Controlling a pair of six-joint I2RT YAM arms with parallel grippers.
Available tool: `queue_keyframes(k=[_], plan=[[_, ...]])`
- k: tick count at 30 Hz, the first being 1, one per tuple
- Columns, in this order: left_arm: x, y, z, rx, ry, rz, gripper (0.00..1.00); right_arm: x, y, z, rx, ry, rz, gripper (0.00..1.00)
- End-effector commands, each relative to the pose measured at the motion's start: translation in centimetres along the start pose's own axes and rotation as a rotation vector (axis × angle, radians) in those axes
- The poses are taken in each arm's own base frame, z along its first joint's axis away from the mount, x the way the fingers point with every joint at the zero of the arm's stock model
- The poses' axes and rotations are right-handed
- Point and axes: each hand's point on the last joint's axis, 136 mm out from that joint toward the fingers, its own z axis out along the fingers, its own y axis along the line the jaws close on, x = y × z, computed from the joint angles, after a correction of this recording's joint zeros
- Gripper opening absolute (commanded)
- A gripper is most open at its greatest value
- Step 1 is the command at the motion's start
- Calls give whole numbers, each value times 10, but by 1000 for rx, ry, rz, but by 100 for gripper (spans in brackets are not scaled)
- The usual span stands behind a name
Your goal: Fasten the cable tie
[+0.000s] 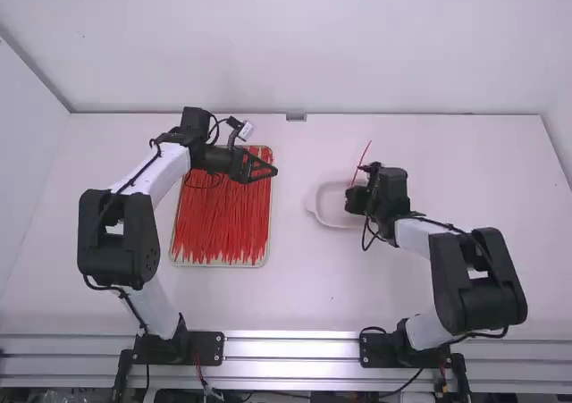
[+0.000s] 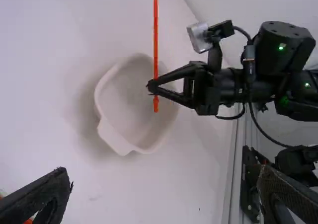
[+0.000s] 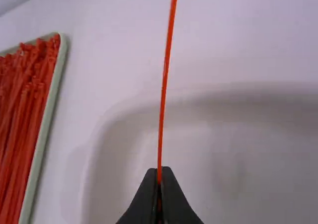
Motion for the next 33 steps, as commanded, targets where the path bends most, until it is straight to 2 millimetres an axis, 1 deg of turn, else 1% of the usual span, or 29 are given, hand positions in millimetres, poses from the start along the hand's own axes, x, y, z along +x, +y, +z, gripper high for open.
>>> queue_keyframes(k=[1,2,3,4,5,10,15,17,19,20,21,22,24,26,27,28,31,33], plan=[[-5,-5,-3,20,-13,28,99,6,-4,2,10,13,8,10],[-4,-4,-3,12,-11,28,99,6,-4,2,11,16,9,17],[-3,-1,-3,-5,-6,28,99,5,-3,2,9,11,9,27],[-3,1,-3,-20,-1,27,99,4,-4,2,9,8,8,46],[-1,5,-3,-41,6,19,99,3,-3,1,8,4,7,99],[1,16,-6,-116,28,15,99,0,0,-4,6,-1,5,99],[-3,22,-26,-177,3,11,99,-8,6,-19,6,-20,-41,99],[-5,22,-41,-209,-15,0,99,-15,5,-34,17,-32,-46,99],[-4,24,-53,-241,-19,-2,99,-18,4,-44,25,-40,-45,99],[-3,23,-63,-259,-21,10,99,-22,3,-53,32,-50,-52,99],[-1,20,-70,-263,-23,24,99,-25,3,-61,40,-60,-53,99],[-1,19,-71,-263,-24,25,99,-25,2,-62,42,-60,-52,99],[1,13,-85,-277,-30,44,99,-31,2,-82,54,-84,-40,98],[2,9,-95,-299,-32,50,99,-35,5,-97,57,-108,-36,99],[2,9,-95,-299,-32,50,99,-35,5,-97,57,-108,-36,99],[3,8,-99,-319,-32,49,99,-37,7,-103,55,-123,-34,99],[2,8,-105,-359,-27,51,99,-39,15,-116,42,-153,-50,99],[2,4,-107,-383,-21,62,99,-39,25,-125,28,-173,-72,99]])
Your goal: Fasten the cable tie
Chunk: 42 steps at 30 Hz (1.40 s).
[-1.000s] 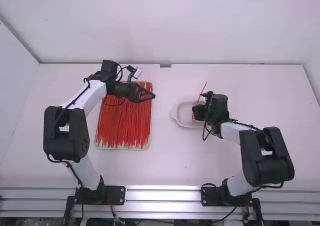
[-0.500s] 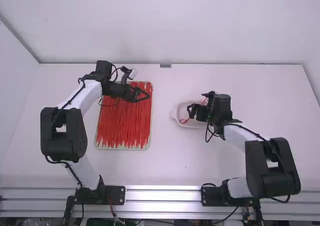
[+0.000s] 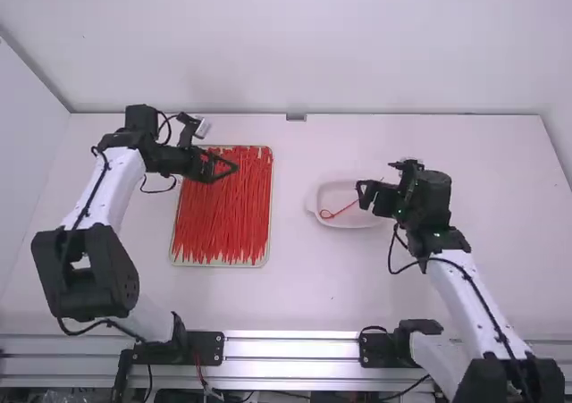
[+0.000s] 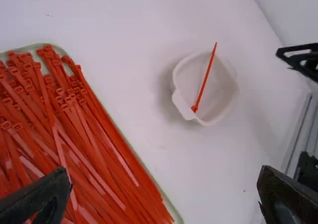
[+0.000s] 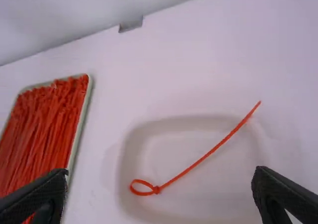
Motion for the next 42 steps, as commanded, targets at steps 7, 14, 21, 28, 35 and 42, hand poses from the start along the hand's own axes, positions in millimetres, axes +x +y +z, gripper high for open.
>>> queue_keyframes(k=[7,14,21,28,35,42], plan=[[-9,-4,-16,-86,-18,2,99,0,25,-29,-6,-57,-68,99],[-9,-13,-10,-111,-19,20,95,-7,13,-44,68,-142,-115,95],[-2,-33,3,-154,-17,46,86,-19,-30,-64,237,-292,-178,84],[4,-37,0,-242,-66,34,76,9,-52,-69,315,-293,-287,71],[9,-27,-18,-389,-189,-26,61,51,-65,-64,317,-291,-299,54],[14,-18,-42,-549,-315,45,46,84,-77,-55,316,-301,-301,39]])
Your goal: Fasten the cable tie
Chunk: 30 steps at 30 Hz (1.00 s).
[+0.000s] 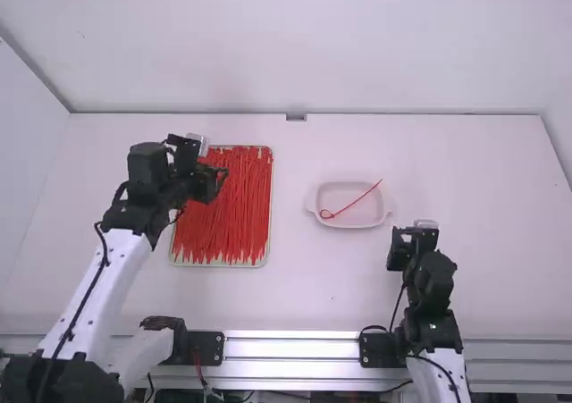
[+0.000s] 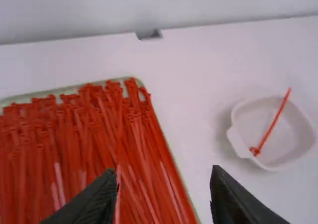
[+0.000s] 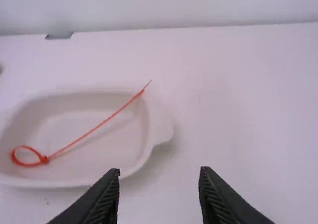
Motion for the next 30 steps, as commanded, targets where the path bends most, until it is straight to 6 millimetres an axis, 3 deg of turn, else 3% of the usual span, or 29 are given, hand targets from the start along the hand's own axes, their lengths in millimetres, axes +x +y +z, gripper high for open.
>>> queue_keyframes(k=[1,11,14,22,30], plan=[[2,15,-11,-107,-47,-2,44,-2,0,-1,2,-35,-5,37],[6,41,-43,-324,-247,42,22,-37,0,-15,2,-203,-8,20],[27,52,-51,-402,-249,33,14,-48,0,-21,1,-255,-9,15],[67,50,-53,-402,-249,33,0,-52,1,-23,1,-278,-9,6],[105,51,-50,-402,-249,33,0,-52,1,-23,1,-278,-9,0]])
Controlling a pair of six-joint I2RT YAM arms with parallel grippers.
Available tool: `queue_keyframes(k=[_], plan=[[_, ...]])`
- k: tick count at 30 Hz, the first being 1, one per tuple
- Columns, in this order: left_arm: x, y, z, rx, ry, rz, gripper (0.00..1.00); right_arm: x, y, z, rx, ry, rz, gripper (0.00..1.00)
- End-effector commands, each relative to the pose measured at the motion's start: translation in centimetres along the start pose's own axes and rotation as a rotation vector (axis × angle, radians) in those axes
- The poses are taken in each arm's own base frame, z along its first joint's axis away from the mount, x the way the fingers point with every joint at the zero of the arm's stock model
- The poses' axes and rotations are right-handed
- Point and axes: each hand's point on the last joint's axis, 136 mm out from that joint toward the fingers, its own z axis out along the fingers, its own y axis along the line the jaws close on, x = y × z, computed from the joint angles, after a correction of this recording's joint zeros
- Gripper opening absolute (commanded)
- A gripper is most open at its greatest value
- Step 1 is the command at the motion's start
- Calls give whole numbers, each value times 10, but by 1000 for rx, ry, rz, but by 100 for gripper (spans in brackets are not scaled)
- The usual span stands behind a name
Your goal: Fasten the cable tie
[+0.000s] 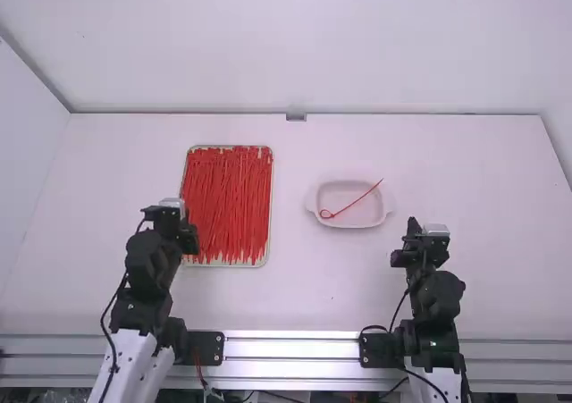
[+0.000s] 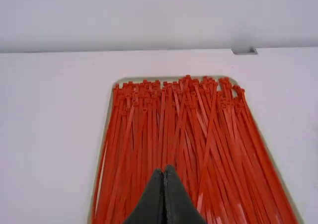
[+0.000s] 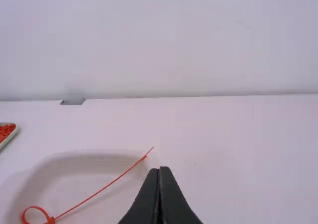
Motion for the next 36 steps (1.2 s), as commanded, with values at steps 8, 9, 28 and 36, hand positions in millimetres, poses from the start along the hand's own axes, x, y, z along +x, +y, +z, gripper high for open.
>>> queue_keyframes(k=[8,9,28,36], plan=[[39,3,-2,-17,-5,0,0,5,0,0,0,9,2,0],[44,3,-2,-17,-5,0,0,5,0,0,0,9,2,0],[22,3,-13,-17,-173,1,0,5,0,0,0,9,2,0],[10,3,-19,-17,-233,2,0,5,0,0,0,9,2,0]])
